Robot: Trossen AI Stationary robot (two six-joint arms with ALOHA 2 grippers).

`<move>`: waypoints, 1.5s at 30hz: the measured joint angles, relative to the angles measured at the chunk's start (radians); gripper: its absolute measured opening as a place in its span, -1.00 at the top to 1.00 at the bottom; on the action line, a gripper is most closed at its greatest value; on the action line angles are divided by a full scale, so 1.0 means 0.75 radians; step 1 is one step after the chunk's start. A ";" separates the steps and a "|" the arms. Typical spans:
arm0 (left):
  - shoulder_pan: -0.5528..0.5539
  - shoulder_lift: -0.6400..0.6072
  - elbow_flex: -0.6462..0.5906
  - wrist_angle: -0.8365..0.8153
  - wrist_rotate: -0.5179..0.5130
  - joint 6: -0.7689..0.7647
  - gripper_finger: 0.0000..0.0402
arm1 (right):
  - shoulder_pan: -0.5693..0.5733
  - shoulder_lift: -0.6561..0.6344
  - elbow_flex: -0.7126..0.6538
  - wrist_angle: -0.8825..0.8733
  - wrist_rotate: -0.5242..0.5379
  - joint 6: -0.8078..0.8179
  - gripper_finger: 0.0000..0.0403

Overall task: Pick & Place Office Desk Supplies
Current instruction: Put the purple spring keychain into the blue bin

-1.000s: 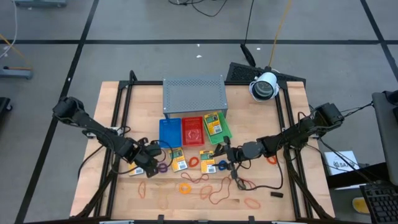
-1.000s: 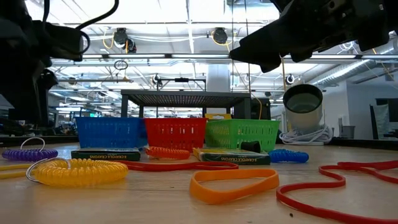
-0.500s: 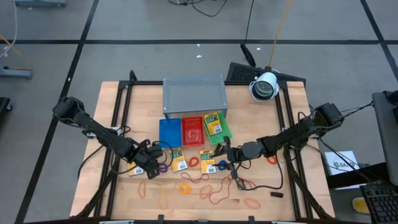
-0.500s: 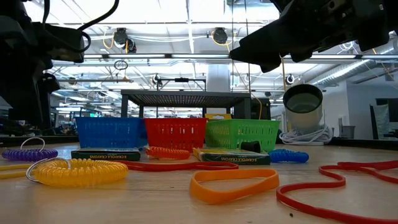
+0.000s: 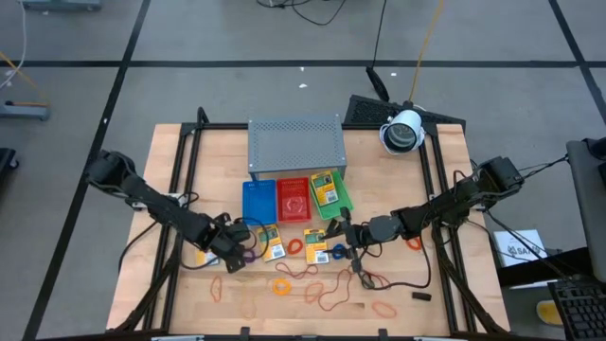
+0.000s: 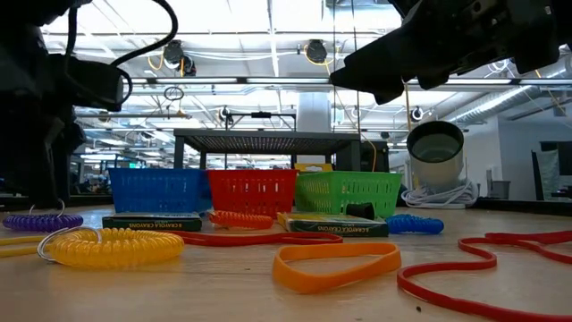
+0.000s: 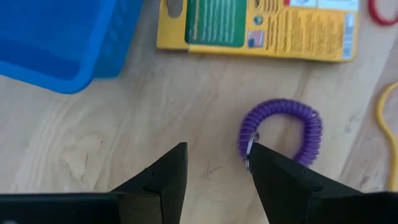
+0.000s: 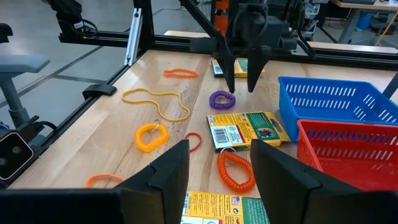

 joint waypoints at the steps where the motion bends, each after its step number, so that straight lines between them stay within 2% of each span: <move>1: 0.002 0.003 0.000 0.001 -0.001 0.000 0.10 | 0.000 0.000 0.000 0.000 0.000 0.000 0.21; 6: 0.008 0.005 0.000 0.002 0.002 -0.001 0.25 | 0.000 0.000 0.000 0.000 0.000 0.000 0.21; 9: 0.008 0.005 0.000 0.002 0.053 -0.005 0.49 | 0.001 0.000 0.000 0.000 0.000 -0.001 0.21; 12: 0.009 0.005 0.000 0.012 0.129 -0.006 0.83 | 0.001 0.000 0.000 0.000 0.000 -0.002 0.21; 14: 0.011 0.005 0.000 0.042 0.157 -0.011 0.94 | 0.001 0.000 0.000 0.001 0.003 -0.004 0.21; 22: 0.036 -0.025 0.000 0.149 0.164 0.006 0.97 | 0.000 0.000 0.000 0.001 0.005 -0.028 0.21; 26: 0.064 -0.094 0.001 0.246 0.127 0.096 0.98 | 0.000 0.000 0.000 0.001 0.005 -0.030 0.21; 33: 0.119 -0.282 0.001 0.469 -0.051 0.480 0.98 | -0.001 0.000 0.000 0.002 0.006 -0.030 0.21; 40: 0.237 -0.511 0.002 0.443 -0.296 0.753 0.98 | -0.001 0.000 0.001 0.002 0.006 -0.030 0.21; 45: 0.347 -0.631 0.002 0.404 -0.347 0.855 0.96 | -0.001 -0.001 0.001 0.007 0.006 -0.020 0.21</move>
